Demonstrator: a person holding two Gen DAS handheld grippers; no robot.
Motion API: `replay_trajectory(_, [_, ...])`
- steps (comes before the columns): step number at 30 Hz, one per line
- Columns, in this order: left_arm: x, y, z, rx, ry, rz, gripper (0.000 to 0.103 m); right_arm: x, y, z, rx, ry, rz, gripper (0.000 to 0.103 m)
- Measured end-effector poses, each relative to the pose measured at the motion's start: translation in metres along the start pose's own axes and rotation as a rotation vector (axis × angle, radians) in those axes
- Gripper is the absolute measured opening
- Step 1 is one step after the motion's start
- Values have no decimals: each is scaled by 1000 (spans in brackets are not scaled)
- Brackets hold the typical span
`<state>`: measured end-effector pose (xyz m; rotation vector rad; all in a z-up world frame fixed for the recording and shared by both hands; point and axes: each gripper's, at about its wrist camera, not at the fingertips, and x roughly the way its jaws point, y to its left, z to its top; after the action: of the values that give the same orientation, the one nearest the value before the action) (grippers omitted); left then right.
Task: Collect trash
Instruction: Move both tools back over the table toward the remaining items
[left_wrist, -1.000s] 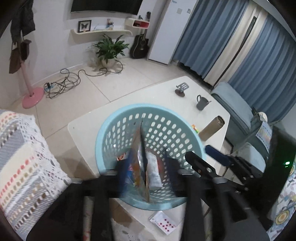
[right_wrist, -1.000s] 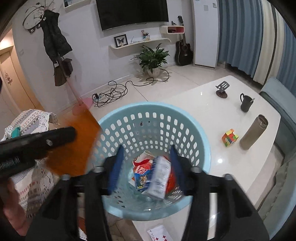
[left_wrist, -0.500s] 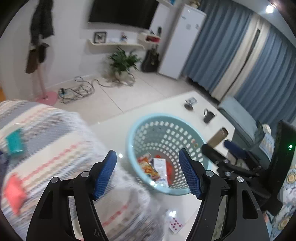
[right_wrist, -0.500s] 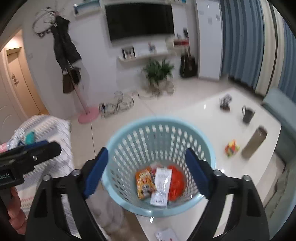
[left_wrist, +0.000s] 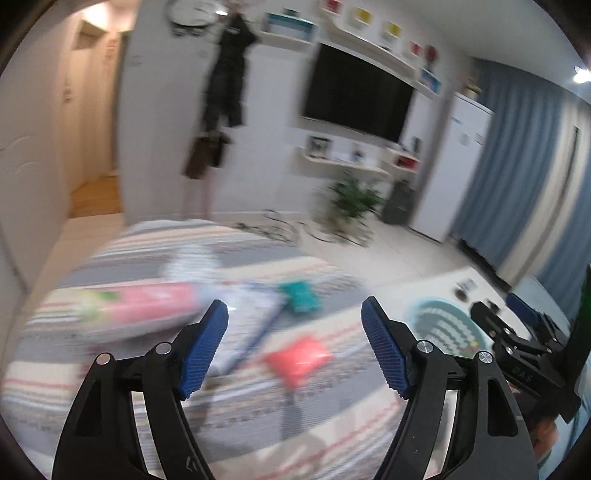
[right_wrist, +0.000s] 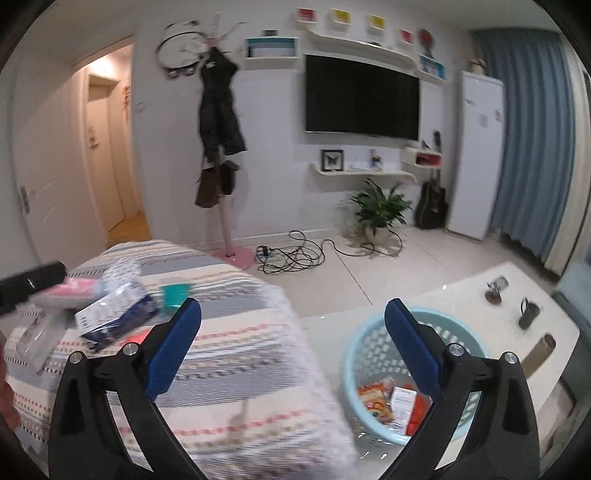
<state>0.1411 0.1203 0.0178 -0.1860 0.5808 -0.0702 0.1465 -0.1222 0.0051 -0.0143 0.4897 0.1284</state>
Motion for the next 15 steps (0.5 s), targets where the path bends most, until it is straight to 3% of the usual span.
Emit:
replay_trajectory(4, [-25, 56, 2, -41, -20, 109, 77, 4, 47, 3, -44, 17, 66, 95])
replay_trajectory(8, [-32, 100, 8, -83, -10, 160, 82, 14, 83, -3, -84, 38, 101, 95])
replay_trajectory(15, [-1, 146, 10, -153, 55, 165, 82, 44, 113, -35, -116, 88, 138, 95])
